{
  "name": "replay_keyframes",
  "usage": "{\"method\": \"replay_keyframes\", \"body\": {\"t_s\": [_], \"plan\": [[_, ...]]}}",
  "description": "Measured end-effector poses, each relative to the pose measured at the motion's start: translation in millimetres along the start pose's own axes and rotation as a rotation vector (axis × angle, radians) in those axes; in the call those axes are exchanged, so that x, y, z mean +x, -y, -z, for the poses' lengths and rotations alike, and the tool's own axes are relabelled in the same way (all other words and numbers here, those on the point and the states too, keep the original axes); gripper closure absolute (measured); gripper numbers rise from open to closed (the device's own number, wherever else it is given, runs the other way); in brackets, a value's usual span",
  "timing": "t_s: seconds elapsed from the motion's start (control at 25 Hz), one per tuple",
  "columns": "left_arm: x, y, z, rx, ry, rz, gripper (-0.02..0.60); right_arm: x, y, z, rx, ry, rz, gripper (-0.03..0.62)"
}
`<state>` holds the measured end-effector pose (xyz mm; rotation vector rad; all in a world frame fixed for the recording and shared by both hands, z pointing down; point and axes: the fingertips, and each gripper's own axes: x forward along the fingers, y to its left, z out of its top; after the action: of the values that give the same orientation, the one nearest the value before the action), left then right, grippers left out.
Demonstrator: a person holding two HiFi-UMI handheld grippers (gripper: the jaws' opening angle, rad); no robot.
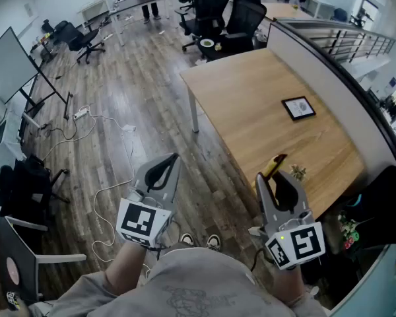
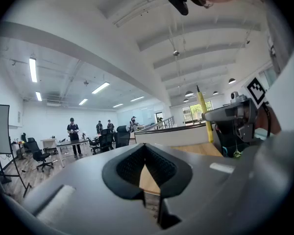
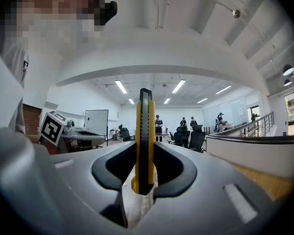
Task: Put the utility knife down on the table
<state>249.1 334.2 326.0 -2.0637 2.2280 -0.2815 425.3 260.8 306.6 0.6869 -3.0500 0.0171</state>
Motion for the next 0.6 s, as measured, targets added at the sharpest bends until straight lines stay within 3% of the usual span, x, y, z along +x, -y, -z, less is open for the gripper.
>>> {"method": "replay_keyframes", "body": {"t_s": [0.6], "plan": [[-7.2, 16.3, 4.0, -0.001, -0.013, -0.019, 0.58, -3.4, -0.1, 13.3, 0.007, -0.019, -0.052, 0.474]]}}
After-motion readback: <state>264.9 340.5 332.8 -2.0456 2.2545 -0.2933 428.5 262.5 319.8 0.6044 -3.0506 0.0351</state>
